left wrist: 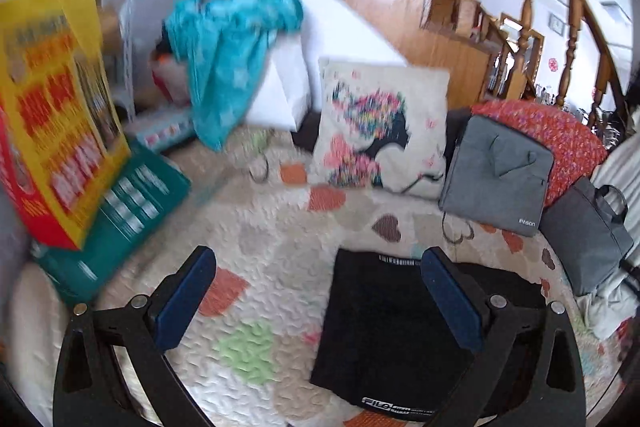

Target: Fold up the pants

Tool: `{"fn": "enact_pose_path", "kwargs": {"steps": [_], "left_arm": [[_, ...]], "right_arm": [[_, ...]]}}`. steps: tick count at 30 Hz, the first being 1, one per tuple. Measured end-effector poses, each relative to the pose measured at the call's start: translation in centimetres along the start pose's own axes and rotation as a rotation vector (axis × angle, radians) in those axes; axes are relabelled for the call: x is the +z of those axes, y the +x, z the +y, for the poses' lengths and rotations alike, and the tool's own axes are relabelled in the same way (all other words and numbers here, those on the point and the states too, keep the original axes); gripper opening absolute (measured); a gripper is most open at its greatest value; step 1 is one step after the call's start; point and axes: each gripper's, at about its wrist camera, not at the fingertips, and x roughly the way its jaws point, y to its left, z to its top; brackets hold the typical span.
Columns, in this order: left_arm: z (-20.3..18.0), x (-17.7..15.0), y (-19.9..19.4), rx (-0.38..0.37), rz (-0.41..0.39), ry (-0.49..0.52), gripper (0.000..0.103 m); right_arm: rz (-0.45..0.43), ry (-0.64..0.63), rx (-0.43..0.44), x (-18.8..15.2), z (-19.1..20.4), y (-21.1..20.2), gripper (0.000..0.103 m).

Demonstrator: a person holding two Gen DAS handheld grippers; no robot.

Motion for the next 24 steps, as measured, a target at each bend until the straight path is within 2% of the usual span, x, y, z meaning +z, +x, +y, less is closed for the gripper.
{"fn": "enact_pose_path", "kwargs": {"steps": [2,4,9,14,21,24], "left_arm": [[-0.1,-0.5,2.9,-0.011,0.061,-0.008,0.102],[-0.2,-1.1,6.4,-0.027,0.130,-0.016,0.102],[-1.2,-2.6,15.3,-0.082,0.296,-0.027,0.102],[-2.9,-3.0,23.1,-0.078,0.386,-0.004,0.102],[-4.1,-3.5,32.2,-0.053,0.477,0.061,0.102],[-3.9,-3.5,35.0,-0.096,0.529,0.034,0.102]], "right_arm": [[0.086,0.048,-0.015,-0.5,-1.8,3.1,0.103],[0.154,0.042,-0.041,-0.8,-2.6,6.3,0.103],[0.272,-0.050,-0.071,-1.5,-2.3,13.3,0.103],[0.394,-0.122,-0.045,-1.8,-2.0,20.7,0.103],[0.448,-0.140,-0.091,-0.2,-3.5,28.0,0.102],[0.462,-0.163,-0.097,0.6,-3.5,30.2,0.102]]}}
